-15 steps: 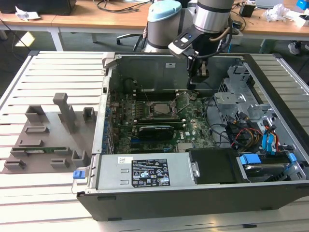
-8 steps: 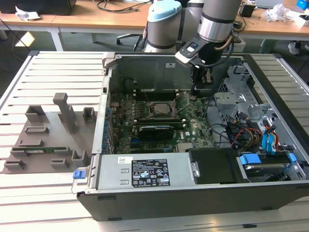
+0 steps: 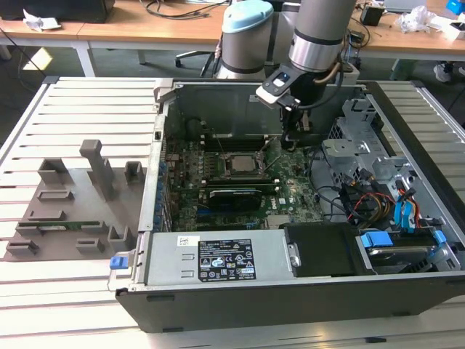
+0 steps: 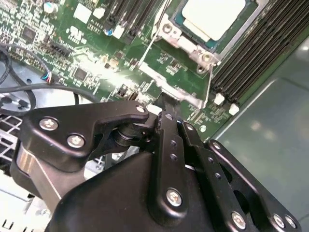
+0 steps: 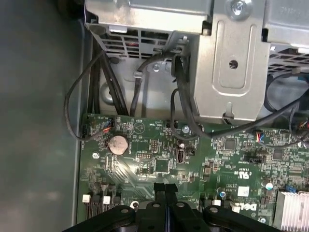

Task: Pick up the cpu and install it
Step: 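Close the cpu cover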

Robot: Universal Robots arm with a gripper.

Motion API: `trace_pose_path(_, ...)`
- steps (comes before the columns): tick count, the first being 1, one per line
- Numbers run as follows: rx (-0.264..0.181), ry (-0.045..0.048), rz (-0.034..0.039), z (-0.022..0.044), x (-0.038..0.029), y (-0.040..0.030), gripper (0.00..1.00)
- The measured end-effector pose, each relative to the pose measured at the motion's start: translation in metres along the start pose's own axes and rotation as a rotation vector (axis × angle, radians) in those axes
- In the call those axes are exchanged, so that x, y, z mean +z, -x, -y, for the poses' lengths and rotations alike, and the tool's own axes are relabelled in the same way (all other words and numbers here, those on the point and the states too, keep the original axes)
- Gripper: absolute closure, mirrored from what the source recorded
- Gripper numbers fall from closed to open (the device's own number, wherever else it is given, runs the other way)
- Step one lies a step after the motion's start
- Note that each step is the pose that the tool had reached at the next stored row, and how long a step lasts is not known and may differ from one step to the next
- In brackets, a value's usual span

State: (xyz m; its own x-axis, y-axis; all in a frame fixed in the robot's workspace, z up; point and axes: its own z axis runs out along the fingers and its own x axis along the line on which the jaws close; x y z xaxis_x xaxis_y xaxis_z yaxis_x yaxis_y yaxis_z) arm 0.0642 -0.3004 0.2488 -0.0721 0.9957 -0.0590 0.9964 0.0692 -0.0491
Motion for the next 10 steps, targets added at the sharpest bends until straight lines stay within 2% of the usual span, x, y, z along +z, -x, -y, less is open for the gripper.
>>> trace_pose_path(5, 0.0, 0.0001, -0.0006, 0.0128, 0.0008, -0.001, 0.89)
trace_pose_path(10, 0.0, 0.0001, -0.0005, 0.0211, 0.0013, -0.0015, 0.89)
